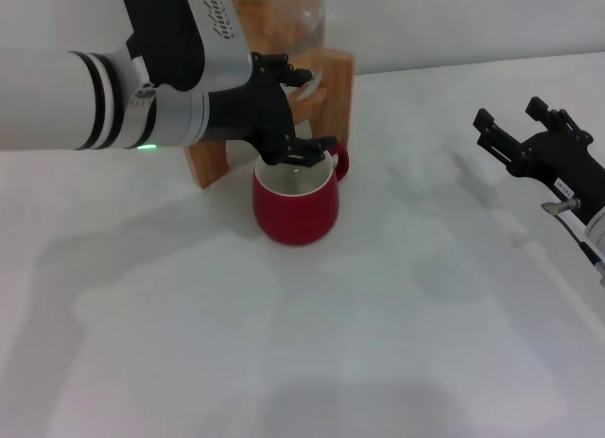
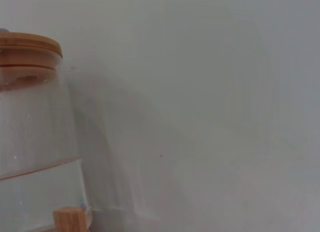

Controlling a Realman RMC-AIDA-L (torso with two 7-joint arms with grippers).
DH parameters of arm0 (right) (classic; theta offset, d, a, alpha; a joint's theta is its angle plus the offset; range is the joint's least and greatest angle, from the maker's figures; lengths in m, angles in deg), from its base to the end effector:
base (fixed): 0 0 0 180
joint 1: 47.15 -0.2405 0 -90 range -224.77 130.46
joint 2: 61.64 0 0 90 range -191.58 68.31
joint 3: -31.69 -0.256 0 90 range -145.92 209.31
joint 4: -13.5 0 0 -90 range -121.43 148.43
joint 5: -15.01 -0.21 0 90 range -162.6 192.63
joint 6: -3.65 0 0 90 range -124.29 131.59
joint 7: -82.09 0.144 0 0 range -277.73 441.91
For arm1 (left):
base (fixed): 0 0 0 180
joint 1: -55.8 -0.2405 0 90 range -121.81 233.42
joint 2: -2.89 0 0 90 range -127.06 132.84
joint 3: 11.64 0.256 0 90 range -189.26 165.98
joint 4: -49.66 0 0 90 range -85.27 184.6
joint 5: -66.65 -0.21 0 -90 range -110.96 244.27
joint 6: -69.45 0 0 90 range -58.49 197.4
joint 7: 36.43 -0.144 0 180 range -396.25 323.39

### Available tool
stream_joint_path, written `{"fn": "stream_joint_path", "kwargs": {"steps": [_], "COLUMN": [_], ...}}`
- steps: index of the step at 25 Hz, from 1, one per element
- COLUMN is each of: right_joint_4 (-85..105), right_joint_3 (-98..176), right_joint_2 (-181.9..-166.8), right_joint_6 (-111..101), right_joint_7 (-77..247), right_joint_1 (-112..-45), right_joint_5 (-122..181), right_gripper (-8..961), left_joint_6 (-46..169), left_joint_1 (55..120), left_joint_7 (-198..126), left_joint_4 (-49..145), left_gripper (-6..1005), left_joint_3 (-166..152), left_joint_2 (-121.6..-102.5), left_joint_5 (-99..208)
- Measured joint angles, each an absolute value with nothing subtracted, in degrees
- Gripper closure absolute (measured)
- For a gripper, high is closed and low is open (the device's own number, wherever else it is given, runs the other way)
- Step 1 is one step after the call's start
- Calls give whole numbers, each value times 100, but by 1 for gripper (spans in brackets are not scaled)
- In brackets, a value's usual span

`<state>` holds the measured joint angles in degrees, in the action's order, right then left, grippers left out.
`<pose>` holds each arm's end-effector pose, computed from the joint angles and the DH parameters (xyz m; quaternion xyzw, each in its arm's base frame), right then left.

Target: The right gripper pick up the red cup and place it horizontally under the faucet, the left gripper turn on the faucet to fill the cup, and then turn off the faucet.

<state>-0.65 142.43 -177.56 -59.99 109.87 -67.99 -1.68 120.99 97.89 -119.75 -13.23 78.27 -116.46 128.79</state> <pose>0.3334 0.3279 -0.0026 -0.7101 0.2926 0.3580 0.5310 -0.0854 0.4043 -0.0614 -0.9698 0.1009 -0.0379 0.2187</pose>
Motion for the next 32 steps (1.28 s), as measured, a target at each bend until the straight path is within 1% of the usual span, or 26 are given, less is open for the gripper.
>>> {"fn": "stream_joint_path", "kwargs": {"steps": [21,26,28,32], "right_joint_4": [-65,-65,-65,-65], "right_joint_3": [14243,14257,14265,14282], "right_joint_2": [-17757,-17763,-17765,-17765], "right_joint_6": [-6054,-6071,-6083,-6097], "right_joint_7": [10993,10988,10989,10991], "right_joint_1": [-6779,-6757,-6748,-6738], "right_joint_5": [-168,-168,-168,-168], "right_gripper": [96,96,96,96], "left_joint_6": [11991,11988,11988,11972], "left_joint_1": [9744,9434,9222,8603], "left_joint_7": [-12025,-11998,-11991,-11949], "left_joint_4": [-1344,-1679,-1930,-2543], "left_gripper": [151,151,150,150], "left_joint_3": [7958,8172,8252,8329], "left_joint_2": [-11662,-11674,-11676,-11679], "left_joint_5": [12934,13045,13129,13185]}}
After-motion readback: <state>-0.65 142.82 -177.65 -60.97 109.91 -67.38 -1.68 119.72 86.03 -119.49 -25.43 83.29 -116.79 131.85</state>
